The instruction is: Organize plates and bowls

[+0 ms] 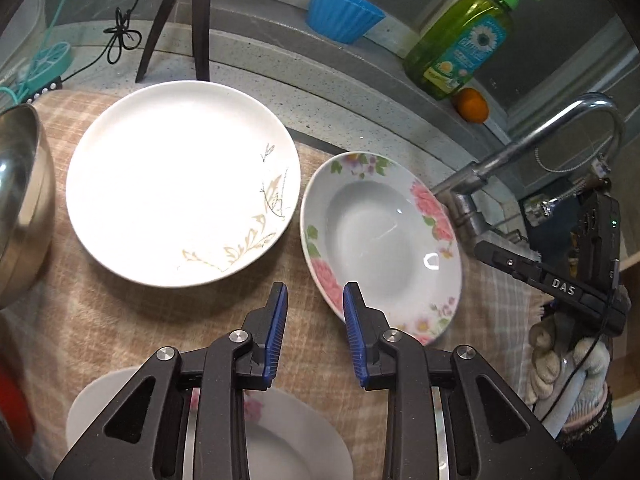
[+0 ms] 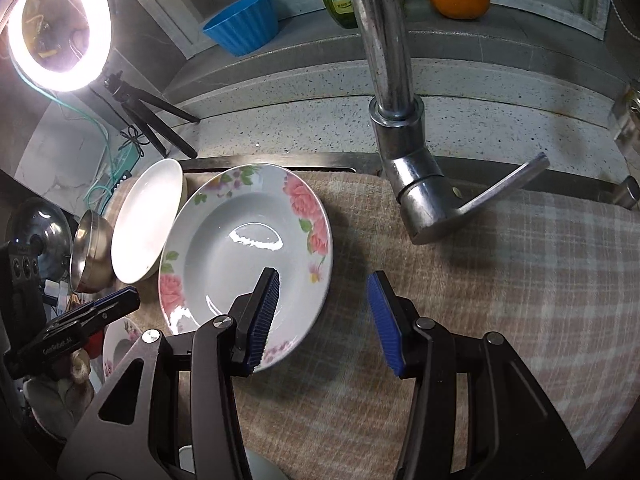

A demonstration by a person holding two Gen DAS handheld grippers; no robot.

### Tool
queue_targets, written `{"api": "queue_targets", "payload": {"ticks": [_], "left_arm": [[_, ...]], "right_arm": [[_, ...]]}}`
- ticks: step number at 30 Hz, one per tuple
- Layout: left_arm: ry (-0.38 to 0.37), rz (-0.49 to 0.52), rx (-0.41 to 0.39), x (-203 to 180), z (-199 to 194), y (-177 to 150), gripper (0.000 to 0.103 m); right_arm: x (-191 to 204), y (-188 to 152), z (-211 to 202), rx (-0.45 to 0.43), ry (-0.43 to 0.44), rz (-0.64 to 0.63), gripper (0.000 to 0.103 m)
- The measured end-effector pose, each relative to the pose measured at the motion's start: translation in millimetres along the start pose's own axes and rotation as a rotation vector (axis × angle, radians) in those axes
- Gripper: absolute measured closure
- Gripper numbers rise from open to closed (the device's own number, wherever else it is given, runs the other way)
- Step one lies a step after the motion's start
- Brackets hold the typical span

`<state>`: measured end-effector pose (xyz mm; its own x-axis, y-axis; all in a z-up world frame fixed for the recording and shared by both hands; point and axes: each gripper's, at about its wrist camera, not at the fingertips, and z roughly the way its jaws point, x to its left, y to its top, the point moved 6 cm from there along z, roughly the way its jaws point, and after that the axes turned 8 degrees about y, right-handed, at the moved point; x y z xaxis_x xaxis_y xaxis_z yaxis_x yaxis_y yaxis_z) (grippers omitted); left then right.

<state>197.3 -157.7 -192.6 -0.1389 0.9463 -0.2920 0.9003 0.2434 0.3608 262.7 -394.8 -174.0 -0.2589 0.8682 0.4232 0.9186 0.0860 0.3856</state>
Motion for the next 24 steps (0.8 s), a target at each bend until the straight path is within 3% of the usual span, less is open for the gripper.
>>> {"api": "queue_targets", "payload": {"ticks": [16, 19, 21, 24], "left_arm": [[-0.007, -0.037, 0.037, -4.7, 27.4, 11.9, 0.076], [-0.011, -0.036, 0.038, -6.5, 30.4, 13.5, 0.077], [-0.013, -0.029, 0.039, -8.0, 32.1, 14.2, 0.077], [-0.021, -0.025, 0.041, -9.1, 33.5, 15.8, 0.083]], "right_arm": [[-6.8, 17.3, 30.7, 0.044, -0.002, -0.034, 0.055], [-5.8, 17.5, 35.8, 0.057, 0.006, -0.038, 0.067], [-4.6, 17.4, 39.4, 0.066, 0.014, -0.040, 0.070], [-0.5, 17.2, 46.1, 0.081, 0.017, -0.048, 0.082]]}}
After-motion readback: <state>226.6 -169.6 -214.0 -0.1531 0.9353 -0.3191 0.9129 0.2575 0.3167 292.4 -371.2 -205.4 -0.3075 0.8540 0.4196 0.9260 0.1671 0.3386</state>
